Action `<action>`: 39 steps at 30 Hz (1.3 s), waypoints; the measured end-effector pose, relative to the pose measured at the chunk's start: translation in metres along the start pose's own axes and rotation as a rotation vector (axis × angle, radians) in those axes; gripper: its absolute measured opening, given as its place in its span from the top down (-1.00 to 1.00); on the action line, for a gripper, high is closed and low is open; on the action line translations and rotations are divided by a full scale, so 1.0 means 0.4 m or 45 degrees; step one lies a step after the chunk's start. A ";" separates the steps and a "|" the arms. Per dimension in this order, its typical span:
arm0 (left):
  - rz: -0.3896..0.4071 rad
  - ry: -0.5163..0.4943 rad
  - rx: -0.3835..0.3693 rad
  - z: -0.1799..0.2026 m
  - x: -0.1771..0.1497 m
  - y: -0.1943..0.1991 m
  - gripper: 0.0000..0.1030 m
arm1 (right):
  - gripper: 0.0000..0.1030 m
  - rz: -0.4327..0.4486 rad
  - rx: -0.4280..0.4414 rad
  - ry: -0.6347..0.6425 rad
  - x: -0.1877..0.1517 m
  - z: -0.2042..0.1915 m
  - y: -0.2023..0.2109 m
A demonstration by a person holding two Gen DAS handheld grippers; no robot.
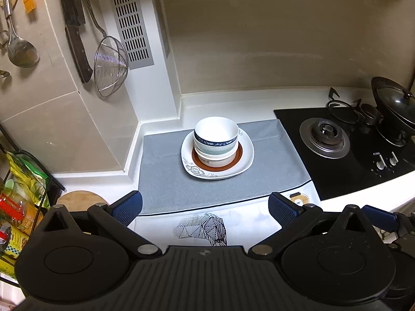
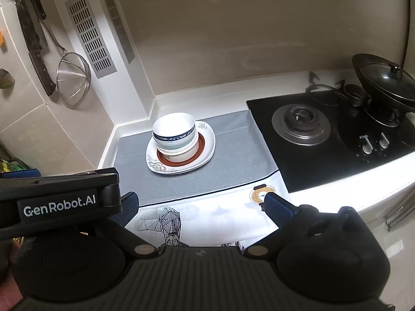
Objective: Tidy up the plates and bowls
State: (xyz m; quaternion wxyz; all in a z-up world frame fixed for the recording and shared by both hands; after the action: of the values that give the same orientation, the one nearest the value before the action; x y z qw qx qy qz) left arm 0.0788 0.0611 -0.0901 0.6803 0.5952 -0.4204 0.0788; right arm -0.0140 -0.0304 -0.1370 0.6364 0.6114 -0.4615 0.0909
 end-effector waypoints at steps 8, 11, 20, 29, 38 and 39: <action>-0.028 0.002 -0.017 -0.021 -0.008 -0.003 -0.99 | -0.99 -0.012 -0.001 -0.012 -0.010 -0.016 0.000; -0.020 0.006 -0.011 -0.028 -0.008 0.002 -0.99 | -0.99 -0.008 0.007 -0.005 -0.008 -0.020 0.003; 0.000 -0.016 0.007 -0.030 -0.017 0.025 -0.99 | -0.99 -0.002 0.026 -0.013 -0.019 -0.029 0.019; -0.007 -0.016 0.012 -0.036 -0.029 0.032 -1.00 | -0.99 -0.008 0.023 -0.008 -0.031 -0.037 0.026; -0.020 -0.006 0.009 -0.046 -0.033 0.030 -1.00 | -0.99 -0.012 0.030 -0.005 -0.033 -0.039 0.028; -0.024 -0.005 0.010 -0.047 -0.034 0.029 -1.00 | -0.99 -0.013 0.030 -0.003 -0.033 -0.038 0.028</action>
State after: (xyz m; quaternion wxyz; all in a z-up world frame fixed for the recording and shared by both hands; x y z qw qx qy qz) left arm 0.0722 0.0863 -0.0895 0.6779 0.6017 -0.4159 0.0729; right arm -0.0216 -0.0087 -0.1359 0.6290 0.6214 -0.4579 0.0923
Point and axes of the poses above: each gripper's, at about its wrist camera, not at the fingertips, and y roughly against the way its jaws point, z to its right, x to its top, the point moved 7 cm from there along -y, roughly the way its jaws point, and after that the axes turned 5 degrees about y, right-handed, at the moved point
